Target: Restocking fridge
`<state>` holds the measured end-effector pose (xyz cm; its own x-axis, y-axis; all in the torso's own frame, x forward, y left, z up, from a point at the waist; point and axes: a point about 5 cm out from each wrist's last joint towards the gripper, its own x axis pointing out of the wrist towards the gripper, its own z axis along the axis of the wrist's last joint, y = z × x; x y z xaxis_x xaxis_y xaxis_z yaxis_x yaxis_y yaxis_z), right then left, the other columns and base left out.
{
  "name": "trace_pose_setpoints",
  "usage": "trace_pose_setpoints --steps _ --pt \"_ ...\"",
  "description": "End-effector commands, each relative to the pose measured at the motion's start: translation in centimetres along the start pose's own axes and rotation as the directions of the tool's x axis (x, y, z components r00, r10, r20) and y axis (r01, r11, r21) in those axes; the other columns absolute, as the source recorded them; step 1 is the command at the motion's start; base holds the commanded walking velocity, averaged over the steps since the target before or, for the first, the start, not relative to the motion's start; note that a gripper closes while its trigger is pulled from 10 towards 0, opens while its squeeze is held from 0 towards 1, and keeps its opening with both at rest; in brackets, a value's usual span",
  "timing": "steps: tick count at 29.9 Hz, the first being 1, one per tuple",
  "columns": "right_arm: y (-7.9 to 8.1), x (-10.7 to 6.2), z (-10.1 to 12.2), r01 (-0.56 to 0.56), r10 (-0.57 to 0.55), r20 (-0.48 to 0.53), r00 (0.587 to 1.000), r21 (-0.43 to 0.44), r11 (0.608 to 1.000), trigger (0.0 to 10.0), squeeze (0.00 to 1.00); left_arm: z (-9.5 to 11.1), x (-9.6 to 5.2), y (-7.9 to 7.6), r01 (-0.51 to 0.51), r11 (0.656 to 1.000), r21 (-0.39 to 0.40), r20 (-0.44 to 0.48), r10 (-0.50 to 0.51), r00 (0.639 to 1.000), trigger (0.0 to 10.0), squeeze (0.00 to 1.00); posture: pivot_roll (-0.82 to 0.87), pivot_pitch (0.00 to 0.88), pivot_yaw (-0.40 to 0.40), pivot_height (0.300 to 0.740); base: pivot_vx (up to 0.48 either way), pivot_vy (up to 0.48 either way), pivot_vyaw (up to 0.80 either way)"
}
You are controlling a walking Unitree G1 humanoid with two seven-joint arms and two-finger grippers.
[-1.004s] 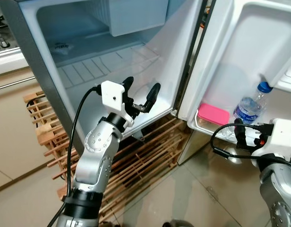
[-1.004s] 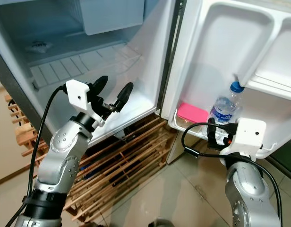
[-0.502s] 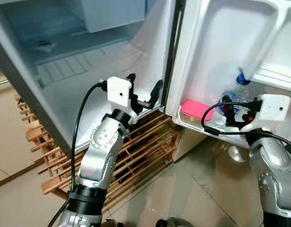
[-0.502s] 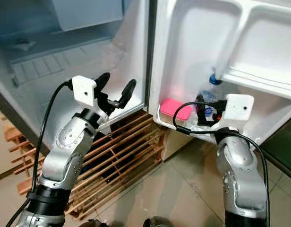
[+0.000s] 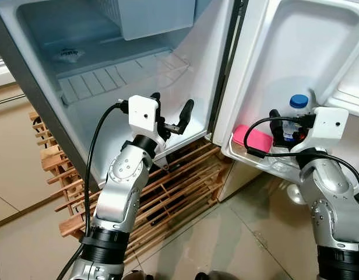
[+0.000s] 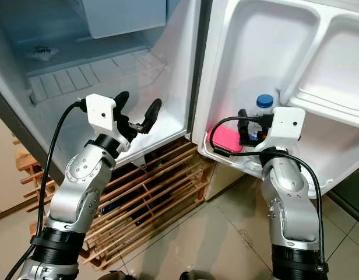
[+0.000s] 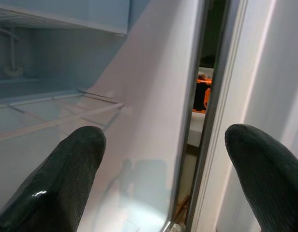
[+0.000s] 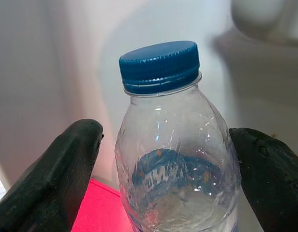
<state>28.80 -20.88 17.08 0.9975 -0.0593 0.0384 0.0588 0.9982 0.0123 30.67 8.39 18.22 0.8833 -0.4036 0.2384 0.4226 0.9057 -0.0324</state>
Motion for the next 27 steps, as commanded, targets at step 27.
trace_pose_setpoints --steps 27 --pt "-0.1 -0.1 -1.5 0.011 -0.013 -0.034 0.999 -0.056 0.998 10.0 0.00 0.5 -0.1 -1.3 0.078 0.997 0.001 0.043 -0.078 0.996 10.0 0.00 -0.16 0.049 -0.017 0.728 0.000 0.000 0.51"
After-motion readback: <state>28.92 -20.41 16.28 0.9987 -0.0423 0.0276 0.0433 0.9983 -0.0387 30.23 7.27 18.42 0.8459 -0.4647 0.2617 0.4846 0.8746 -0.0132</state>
